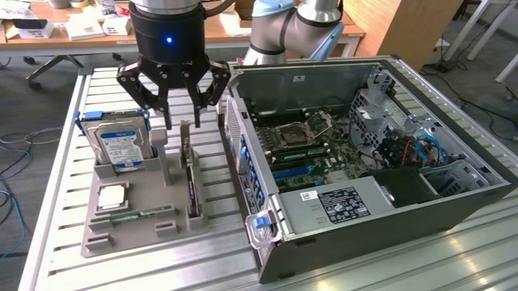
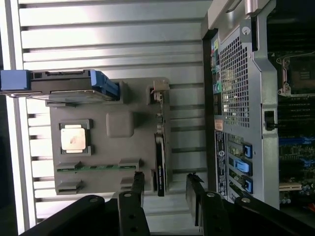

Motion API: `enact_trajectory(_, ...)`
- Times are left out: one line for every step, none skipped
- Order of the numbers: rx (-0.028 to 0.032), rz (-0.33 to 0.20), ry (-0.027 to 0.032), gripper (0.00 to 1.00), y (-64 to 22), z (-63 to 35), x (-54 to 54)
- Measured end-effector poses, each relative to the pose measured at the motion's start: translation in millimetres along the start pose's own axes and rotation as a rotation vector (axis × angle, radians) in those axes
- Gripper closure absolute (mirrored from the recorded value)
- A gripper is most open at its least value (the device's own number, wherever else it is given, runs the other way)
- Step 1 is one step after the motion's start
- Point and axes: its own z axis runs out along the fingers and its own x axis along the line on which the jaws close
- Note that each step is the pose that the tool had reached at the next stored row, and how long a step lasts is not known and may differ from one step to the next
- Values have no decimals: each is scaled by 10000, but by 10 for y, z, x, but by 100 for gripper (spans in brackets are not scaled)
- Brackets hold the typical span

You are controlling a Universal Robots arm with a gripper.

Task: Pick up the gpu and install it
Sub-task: 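Pick up the gpu and move the gpu toward the slot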

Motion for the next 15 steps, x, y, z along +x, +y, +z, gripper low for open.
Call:
enact_trajectory(0,0,0,53,-1,18,0)
enact_trajectory(0,0,0,53,-1,36,0)
enact_trajectory(0,0,-1,53,-2,55,0)
enact_trajectory(1,1,0,53,-2,73,0)
enact_trajectory(1,0,0,53,-3,91,0)
enact_trajectory(1,0,-1,53,-4,109,1)
enact_trajectory(3,0,0,53,-4,127,1)
enact_trajectory(5,0,-1,53,-5,145,1)
enact_trajectory(7,0,1,53,-5,162,1)
enact_trajectory(8,0,0,53,-6,182,1)
enact_trajectory(9,0,0,53,-7,200,1)
enact_trajectory(9,0,-1,53,-7,219,1)
enact_trajectory(9,0,-1,53,-8,237,1)
enact_trajectory(11,0,-1,53,-9,254,2)
enact_trajectory(10,0,-2,53,-9,273,2)
